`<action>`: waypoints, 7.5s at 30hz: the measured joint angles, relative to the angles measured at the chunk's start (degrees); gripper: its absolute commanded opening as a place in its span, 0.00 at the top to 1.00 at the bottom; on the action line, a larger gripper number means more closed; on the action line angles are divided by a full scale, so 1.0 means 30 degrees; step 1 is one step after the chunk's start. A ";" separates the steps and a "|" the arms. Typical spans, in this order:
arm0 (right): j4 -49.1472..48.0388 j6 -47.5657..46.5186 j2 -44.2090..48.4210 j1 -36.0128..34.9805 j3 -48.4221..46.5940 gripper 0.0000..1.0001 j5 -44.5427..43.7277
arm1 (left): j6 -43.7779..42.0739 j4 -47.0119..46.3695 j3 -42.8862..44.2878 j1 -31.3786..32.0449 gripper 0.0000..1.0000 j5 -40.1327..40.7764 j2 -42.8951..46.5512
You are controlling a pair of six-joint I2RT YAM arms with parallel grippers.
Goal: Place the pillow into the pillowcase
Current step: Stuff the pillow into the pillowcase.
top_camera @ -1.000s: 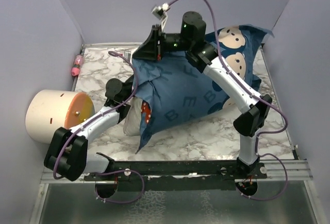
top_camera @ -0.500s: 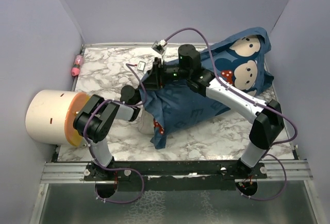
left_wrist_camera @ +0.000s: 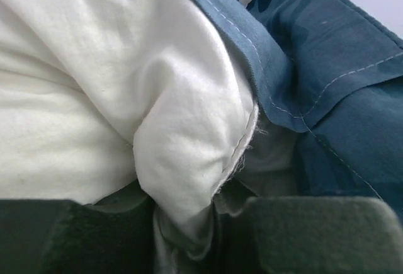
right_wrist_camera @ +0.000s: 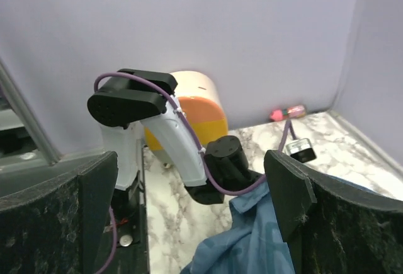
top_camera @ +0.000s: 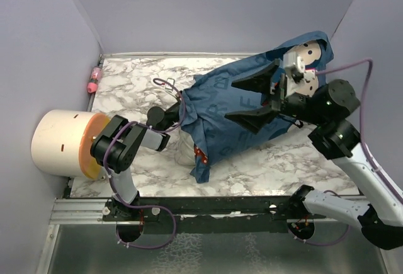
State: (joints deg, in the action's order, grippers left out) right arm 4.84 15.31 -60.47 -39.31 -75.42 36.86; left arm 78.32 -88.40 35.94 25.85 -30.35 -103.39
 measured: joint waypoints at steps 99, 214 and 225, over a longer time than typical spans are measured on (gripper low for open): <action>0.5581 -0.3432 -1.0455 -0.4736 -0.1938 0.99 -1.2524 | -0.7213 0.8626 -0.4386 -0.1843 1.00 -0.1450 0.6302; 0.6390 -0.6965 -1.4171 -0.6652 -1.8826 0.99 -1.0579 | -0.6302 1.3508 0.2266 0.1778 1.00 0.8998 1.3974; 0.2922 -0.5144 -1.6495 -0.6448 -1.4957 0.79 -0.8582 | -0.4058 1.8367 -0.1923 -0.1093 1.00 1.0142 1.7413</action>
State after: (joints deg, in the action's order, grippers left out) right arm 13.61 -0.12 -109.95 -58.65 -120.29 11.11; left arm 66.15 -33.30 30.17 22.57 0.08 -51.16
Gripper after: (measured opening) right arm 0.042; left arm 0.038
